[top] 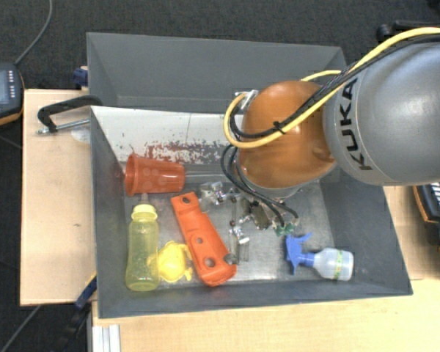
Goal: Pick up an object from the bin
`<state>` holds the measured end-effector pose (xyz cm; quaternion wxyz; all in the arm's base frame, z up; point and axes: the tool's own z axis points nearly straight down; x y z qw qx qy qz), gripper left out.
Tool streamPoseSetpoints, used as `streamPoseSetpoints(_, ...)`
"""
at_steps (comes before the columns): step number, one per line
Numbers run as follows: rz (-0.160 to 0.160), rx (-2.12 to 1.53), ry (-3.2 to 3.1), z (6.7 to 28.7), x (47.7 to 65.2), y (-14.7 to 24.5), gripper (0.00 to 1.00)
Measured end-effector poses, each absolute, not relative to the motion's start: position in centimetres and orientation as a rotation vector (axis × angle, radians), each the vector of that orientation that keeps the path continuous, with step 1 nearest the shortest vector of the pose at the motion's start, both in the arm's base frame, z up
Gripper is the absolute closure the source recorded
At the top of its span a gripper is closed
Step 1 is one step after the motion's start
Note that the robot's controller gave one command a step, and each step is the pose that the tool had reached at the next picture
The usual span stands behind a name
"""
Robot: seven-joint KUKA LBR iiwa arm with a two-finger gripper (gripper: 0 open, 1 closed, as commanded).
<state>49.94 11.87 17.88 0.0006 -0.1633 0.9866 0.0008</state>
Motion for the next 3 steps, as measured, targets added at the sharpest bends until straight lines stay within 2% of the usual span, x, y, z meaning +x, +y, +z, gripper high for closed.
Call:
streamPoseSetpoints(1,0.004,-0.558,3.085,17.8,51.1,11.3,0.00)
streamPoseSetpoints(2,0.002,-1.093,2.939,15.7,52.0,11.0,0.00)
streamPoseSetpoints(3,0.002,-1.273,2.859,13.3,54.2,11.4,0.00)
